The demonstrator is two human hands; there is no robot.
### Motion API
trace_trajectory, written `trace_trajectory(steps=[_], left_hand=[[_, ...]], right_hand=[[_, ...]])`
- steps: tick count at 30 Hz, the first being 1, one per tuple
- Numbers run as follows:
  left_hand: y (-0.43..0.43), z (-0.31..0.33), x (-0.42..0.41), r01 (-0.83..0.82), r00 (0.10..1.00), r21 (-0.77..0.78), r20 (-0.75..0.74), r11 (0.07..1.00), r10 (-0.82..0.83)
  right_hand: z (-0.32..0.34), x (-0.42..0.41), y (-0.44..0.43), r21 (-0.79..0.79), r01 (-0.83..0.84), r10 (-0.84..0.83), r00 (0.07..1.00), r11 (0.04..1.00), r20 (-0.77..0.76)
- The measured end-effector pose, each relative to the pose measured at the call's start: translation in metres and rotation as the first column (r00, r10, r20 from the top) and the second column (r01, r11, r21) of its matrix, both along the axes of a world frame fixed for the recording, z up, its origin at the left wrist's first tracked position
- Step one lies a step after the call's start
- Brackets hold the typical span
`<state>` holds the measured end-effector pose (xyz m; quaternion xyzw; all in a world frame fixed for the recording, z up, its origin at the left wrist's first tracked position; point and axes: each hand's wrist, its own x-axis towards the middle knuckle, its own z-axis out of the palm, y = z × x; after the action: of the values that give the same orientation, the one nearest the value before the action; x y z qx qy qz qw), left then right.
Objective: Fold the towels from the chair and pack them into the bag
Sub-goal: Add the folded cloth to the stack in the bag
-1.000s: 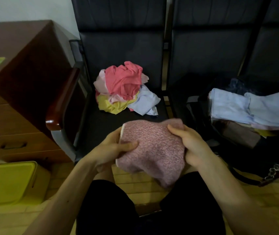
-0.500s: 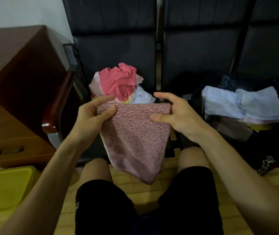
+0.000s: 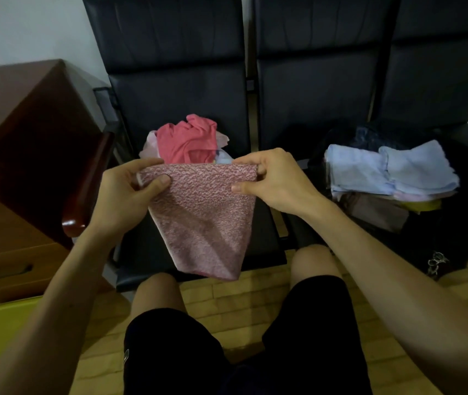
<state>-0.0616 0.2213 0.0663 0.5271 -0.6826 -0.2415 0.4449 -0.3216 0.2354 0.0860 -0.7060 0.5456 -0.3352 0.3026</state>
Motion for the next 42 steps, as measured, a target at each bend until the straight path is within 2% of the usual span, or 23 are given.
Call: trace_trajectory(steps=[8, 14, 22, 24, 26, 29, 31, 33, 34, 37, 38, 42], left_hand=[[-0.005, 0.004, 0.002, 0.007, 0.998, -0.056, 0.069, 0.998, -0.003], [-0.003, 0.006, -0.004, 0.022, 0.988, -0.078, 0.154, 0.997, -0.009], [0.006, 0.012, -0.008, -0.032, 0.973, -0.063, 0.225, 0.998, 0.045], [0.004, 0.011, -0.007, -0.086, 0.957, -0.069, 0.271, 0.994, 0.101], [0.003, 0.01, -0.008, -0.064, 0.965, -0.044, 0.251, 0.997, 0.073], [0.009, 0.01, -0.009, 0.15, 0.987, 0.033, 0.049, 0.988, -0.152], [0.014, 0.008, -0.012, 0.273, 0.956, 0.069, -0.127, 0.96, -0.263], [0.017, 0.005, -0.017, 0.33, 0.922, 0.093, -0.245, 0.939, -0.3], [0.017, 0.003, -0.02, 0.331, 0.92, 0.09, -0.253, 0.939, -0.3], [0.016, 0.001, -0.028, 0.305, 0.934, 0.043, -0.208, 0.951, -0.29], [0.016, 0.002, -0.032, 0.293, 0.934, 0.021, -0.219, 0.956, -0.281], [0.012, 0.008, -0.041, 0.205, 0.928, 0.001, -0.319, 0.979, -0.194]], right_hand=[[0.003, -0.003, -0.002, -0.13, 0.069, -0.091, 0.98, 0.989, -0.177], [0.001, -0.01, -0.002, -0.163, 0.124, -0.162, 0.956, 0.979, -0.244], [-0.008, -0.022, -0.001, -0.178, 0.075, -0.12, 0.958, 0.981, -0.259], [-0.01, -0.027, -0.001, -0.158, 0.057, -0.09, 0.973, 0.986, -0.214], [-0.013, -0.032, -0.002, -0.092, 0.036, -0.049, 0.987, 0.995, -0.15], [-0.024, -0.04, 0.001, 0.02, -0.007, 0.006, 1.0, 1.0, 0.03], [-0.034, -0.042, 0.008, 0.103, -0.059, 0.04, 0.983, 0.993, 0.182], [-0.042, -0.042, 0.013, 0.156, -0.103, 0.046, 0.942, 0.982, 0.332], [-0.044, -0.041, 0.014, 0.173, -0.103, 0.021, 0.907, 0.98, 0.42], [-0.049, -0.033, 0.021, 0.24, -0.073, -0.121, 0.705, 0.968, 0.699], [-0.055, -0.029, 0.026, 0.264, -0.077, -0.149, 0.663, 0.961, 0.734], [-0.102, 0.0, 0.064, 0.449, -0.184, -0.161, 0.763, 0.874, 0.626]])
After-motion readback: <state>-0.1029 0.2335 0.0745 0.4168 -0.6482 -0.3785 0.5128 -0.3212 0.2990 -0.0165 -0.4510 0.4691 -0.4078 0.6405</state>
